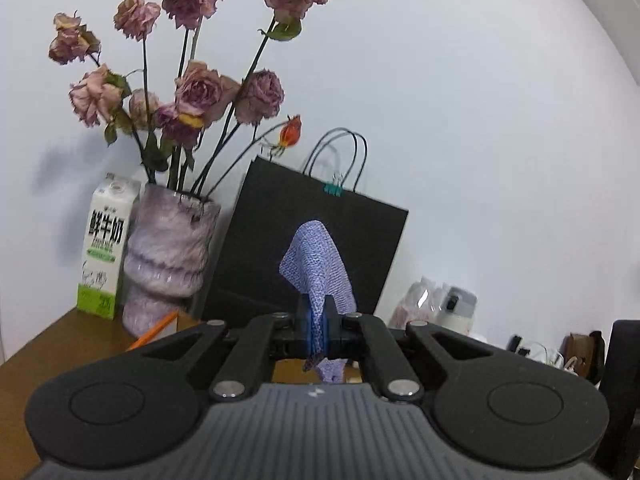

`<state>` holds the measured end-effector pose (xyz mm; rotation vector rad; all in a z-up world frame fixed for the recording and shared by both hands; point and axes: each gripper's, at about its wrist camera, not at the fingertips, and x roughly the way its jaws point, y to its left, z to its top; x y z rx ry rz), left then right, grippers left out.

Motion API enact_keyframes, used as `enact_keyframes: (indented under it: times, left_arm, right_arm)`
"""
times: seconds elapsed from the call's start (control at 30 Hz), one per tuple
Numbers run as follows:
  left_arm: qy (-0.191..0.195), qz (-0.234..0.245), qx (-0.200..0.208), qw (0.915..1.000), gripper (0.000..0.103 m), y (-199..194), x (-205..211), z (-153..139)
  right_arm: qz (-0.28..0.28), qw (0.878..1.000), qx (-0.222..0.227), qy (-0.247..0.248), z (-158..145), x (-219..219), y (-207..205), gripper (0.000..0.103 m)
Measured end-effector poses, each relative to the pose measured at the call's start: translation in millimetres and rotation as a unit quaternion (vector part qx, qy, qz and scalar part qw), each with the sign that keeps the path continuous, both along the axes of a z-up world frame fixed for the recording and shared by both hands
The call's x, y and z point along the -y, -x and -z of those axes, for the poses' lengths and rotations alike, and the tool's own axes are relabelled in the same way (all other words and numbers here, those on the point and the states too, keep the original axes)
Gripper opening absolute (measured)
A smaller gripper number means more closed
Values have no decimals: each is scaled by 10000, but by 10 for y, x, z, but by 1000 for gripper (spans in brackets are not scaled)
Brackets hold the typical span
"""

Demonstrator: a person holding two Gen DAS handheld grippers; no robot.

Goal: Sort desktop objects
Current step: 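Lift the purple cloth and orange flower into the box and open both tools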

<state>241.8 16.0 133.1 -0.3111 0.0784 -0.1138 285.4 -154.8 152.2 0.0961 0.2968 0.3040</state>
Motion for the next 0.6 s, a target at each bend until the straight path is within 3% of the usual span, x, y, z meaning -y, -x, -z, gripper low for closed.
enact_keyframes:
  times: [0.1,0.13,0.17,0.2,0.23,0.3,0.43,0.6]
  left_arm:
    - [243,-4,-14,9997,9,-226,-134,69]
    - [284,-41,-152,9995,24,-326,-185,112]
    - [249,-125,-412,9988,65,-470,-237,177]
    - [130,-228,-723,9970,90,-617,-227,233]
    - [-63,-365,-1101,9932,100,-767,-208,301]
    - [-388,-667,-1704,9823,103,-989,-190,456]
    - [-184,-726,-1949,9780,103,-1071,-270,555]
    - [-551,-920,-1855,9768,103,-983,-226,503]
  right_arm:
    - [-5,10000,21,-24,23,-22,-202,13]
    - [0,10000,-20,-7,46,-25,-275,13]
    - [-16,10000,-95,24,72,-27,-344,15]
    - [-23,9997,-223,78,108,-36,-431,21]
    - [-31,9990,-422,153,160,-49,-531,54]
    - [86,9962,-800,335,272,-75,-689,103]
    - [193,9927,-986,670,383,-147,-764,103]
    - [203,9923,-999,707,398,-173,-749,103]
